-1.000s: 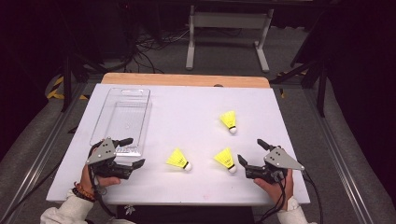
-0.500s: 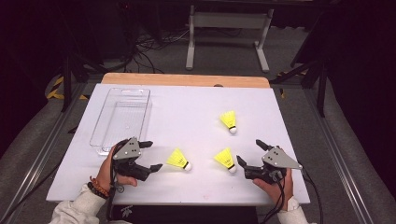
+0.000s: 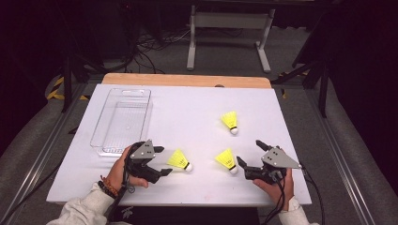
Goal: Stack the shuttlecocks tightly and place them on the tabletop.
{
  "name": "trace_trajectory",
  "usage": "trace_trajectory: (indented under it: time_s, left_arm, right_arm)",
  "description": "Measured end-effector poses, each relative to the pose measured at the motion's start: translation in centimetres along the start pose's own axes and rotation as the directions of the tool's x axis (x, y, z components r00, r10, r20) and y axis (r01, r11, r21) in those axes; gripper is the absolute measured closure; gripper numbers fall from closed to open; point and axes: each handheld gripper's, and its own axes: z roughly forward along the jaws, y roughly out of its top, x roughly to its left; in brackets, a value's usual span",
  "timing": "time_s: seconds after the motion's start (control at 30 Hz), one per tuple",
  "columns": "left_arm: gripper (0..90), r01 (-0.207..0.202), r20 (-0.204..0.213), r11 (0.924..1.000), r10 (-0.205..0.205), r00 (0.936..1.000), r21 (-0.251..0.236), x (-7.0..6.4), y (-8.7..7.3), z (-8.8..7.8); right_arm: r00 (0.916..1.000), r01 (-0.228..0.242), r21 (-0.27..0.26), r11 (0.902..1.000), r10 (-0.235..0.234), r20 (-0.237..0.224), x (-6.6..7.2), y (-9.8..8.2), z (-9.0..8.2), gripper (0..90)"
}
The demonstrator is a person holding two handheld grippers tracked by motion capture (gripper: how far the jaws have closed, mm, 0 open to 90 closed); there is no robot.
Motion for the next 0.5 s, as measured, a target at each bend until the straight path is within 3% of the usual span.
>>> trace_trajectory:
  time_s: [0.3,0.5]
  left_arm:
    - [19.0,0.018,0.034,0.9992,-0.019,0.9992,0.036,0.3,-0.1,0.9]
    - [26.9,0.026,0.058,0.9984,-0.029,0.9979,0.05,0.6,0.0,1.3]
  right_arm:
    - [1.0,0.003,0.004,1.0,-0.003,-0.007,0.0,0.0,0.0,12.9]
    - [0.9999,0.006,0.008,0.9999,-0.006,-0.01,0.1,0.0,0.0,12.9]
